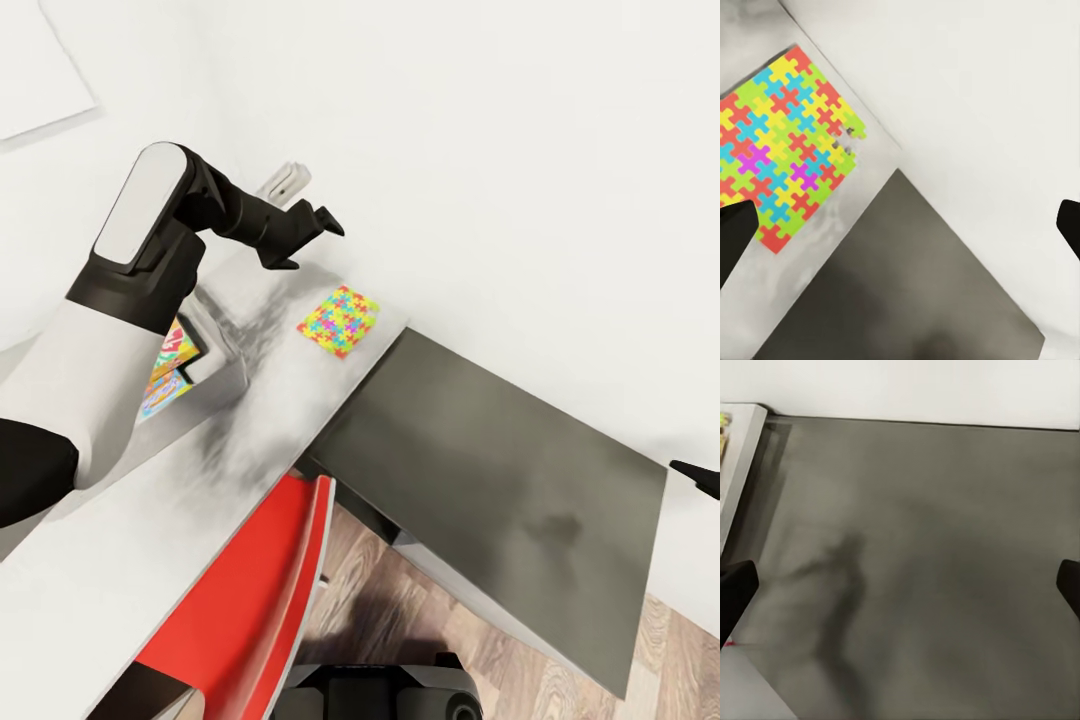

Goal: Put all the toys in the child's room - the three board games (two on the bed and one on the table), the two jigsaw puzzles on the table, and the tennis ball on the table - inside the toy box on the table in the child's room.

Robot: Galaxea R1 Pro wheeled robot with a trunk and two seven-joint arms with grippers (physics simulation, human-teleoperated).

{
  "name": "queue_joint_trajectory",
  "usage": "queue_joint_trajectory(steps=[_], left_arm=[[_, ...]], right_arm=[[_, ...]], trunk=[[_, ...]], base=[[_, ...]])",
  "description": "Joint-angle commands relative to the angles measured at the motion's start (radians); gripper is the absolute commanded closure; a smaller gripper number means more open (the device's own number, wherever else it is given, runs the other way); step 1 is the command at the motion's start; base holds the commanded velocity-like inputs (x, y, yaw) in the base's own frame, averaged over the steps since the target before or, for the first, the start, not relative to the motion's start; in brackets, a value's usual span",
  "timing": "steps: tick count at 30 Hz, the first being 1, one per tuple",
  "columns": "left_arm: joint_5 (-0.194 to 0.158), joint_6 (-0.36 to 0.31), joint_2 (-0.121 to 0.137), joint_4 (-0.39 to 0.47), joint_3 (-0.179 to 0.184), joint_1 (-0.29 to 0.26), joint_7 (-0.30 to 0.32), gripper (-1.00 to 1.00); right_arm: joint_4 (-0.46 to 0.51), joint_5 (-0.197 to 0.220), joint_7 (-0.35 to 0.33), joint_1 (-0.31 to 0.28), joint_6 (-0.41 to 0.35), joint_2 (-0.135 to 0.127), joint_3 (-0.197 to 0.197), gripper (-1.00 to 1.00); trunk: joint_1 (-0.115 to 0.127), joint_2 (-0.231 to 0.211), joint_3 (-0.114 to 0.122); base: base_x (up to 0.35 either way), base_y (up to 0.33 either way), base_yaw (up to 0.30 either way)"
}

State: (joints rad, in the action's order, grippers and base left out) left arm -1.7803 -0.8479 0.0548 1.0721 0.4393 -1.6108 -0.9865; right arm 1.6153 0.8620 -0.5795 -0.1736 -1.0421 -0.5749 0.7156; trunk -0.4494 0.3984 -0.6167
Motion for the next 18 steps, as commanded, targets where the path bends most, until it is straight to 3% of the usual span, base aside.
queue_joint_trajectory(steps=[1, 10, 18], left_arm=[[-0.009, 0.001, 0.001, 0.001, 0.002, -0.001, -0.009, -1.00], [-0.011, 0.001, -0.001, 0.003, 0.002, 0.002, -0.010, -1.00], [-0.011, 0.000, -0.003, 0.003, 0.002, 0.003, -0.010, -1.00]], right_arm=[[0.000, -0.006, -0.007, -0.001, -0.005, 0.000, 0.001, -1.00], [0.000, -0.006, -0.008, -0.001, -0.005, 0.001, 0.001, -1.00], [0.000, -0.006, -0.008, -0.001, -0.005, 0.001, 0.001, -1.00]], trunk=[[-0.001, 0.002, -0.001], [-0.001, 0.002, -0.001], [-0.001, 0.002, 0.000]], base=[[0.058, 0.015, 0.000], [0.025, 0.007, -0.006], [0.006, 0.001, -0.144]])
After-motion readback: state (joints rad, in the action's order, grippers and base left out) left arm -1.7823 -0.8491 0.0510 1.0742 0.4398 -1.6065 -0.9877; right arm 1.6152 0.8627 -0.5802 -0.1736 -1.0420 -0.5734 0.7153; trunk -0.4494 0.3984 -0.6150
